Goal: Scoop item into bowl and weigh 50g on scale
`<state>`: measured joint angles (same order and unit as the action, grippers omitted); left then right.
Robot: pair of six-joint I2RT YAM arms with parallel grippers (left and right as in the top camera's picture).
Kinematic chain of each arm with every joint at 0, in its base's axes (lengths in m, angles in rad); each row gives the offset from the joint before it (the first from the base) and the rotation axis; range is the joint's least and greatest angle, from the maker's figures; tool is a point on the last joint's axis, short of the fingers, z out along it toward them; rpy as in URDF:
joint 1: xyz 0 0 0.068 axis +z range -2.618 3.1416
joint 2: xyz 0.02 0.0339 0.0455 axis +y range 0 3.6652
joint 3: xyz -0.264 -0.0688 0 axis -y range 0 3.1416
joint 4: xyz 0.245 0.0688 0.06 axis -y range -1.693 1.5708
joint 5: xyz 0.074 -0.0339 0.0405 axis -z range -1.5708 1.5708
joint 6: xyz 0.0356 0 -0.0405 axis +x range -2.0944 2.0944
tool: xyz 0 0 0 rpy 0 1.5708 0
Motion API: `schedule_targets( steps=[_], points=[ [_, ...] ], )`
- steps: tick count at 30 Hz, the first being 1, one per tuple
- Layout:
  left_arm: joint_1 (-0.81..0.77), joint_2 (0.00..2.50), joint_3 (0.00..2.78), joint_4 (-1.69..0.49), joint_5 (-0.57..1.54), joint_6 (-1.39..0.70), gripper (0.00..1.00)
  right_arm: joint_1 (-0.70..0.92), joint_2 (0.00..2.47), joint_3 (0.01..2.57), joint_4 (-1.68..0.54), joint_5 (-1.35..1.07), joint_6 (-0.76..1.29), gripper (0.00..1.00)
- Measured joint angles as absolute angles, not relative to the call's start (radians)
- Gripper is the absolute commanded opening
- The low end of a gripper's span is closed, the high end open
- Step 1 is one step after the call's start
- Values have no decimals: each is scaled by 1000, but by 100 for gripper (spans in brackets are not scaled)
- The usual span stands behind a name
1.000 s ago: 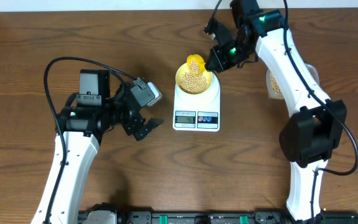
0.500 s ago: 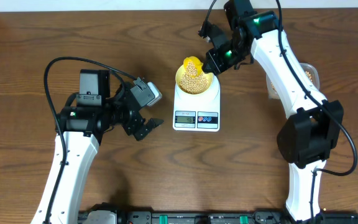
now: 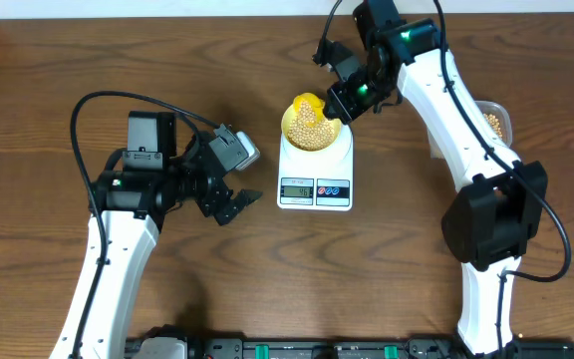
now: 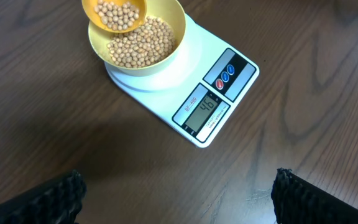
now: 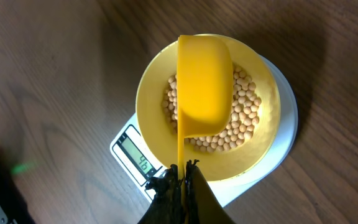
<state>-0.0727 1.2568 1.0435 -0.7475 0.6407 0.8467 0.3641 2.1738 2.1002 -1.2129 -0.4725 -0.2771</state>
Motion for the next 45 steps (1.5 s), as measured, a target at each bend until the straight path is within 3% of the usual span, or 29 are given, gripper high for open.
schedule_targets(
  steps=[45],
  points=[
    [-73, 1257, 1044, -748, 640, 847, 98, 384, 2174, 2100, -1214, -418, -348, 1]
  ],
)
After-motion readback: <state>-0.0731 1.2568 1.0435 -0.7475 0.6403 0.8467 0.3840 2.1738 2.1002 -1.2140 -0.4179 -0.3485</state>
